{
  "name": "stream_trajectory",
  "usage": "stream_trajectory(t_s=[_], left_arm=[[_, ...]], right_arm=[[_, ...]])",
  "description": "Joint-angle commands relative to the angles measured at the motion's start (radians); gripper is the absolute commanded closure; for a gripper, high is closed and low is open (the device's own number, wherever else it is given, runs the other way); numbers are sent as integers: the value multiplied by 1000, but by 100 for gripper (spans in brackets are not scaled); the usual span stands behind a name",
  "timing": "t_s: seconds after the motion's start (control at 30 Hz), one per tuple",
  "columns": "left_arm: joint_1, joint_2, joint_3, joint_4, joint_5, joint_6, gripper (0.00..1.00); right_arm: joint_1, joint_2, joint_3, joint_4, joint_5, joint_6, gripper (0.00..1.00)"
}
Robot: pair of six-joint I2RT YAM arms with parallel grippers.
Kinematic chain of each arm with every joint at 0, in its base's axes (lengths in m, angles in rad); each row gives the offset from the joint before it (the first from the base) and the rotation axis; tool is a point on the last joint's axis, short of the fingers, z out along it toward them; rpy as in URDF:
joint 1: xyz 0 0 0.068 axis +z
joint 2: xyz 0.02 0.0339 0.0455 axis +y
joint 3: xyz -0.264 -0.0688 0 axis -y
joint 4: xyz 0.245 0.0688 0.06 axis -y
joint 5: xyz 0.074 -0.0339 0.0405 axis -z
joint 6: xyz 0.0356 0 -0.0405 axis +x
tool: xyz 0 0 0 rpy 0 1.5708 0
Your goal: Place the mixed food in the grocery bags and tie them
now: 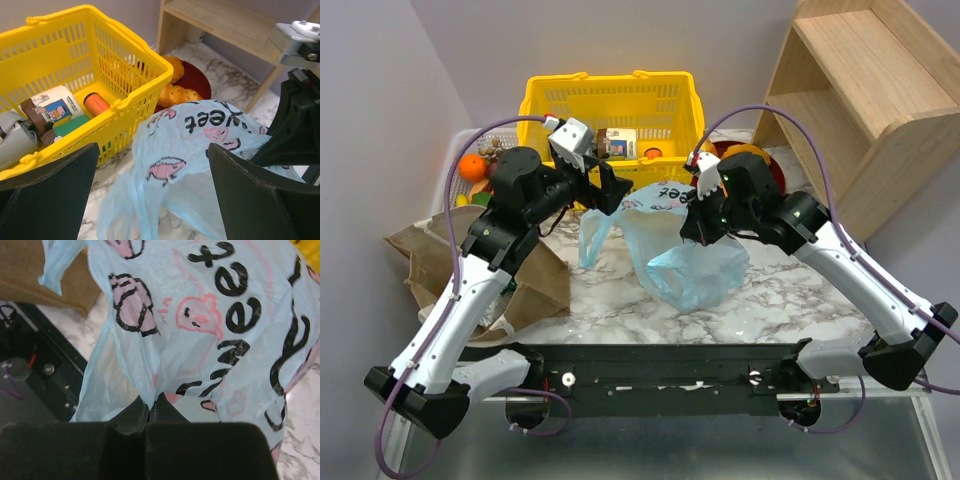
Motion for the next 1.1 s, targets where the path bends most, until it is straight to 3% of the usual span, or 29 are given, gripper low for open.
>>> stream_trajectory(t_s=[0.0,0.03,0.17,0.33,0.5,0.83,1.07], left_arm=[[50,51,75,-206,172,104,1],[71,58,102,-215,195,114,1],[111,125,194,-303,263,138,1],[162,274,300,-407,1,30,1],[309,265,322,-356,-285,-171,1],[533,452,386,-293,-492,-297,1],[624,657,388,-181,-483,-331,7]], right_arm=[[-62,43,19,-22,-260,-3,99],[-100,49,30,-27,-360,0,99],[-194,119,55,-38,-517,-9,99],[-234,268,162,-180,-488,-43,99],[-234,351,236,-286,-456,-110,99],[-234,388,224,-370,-403,-127,99],[-236,390,237,-384,-439,-107,99]])
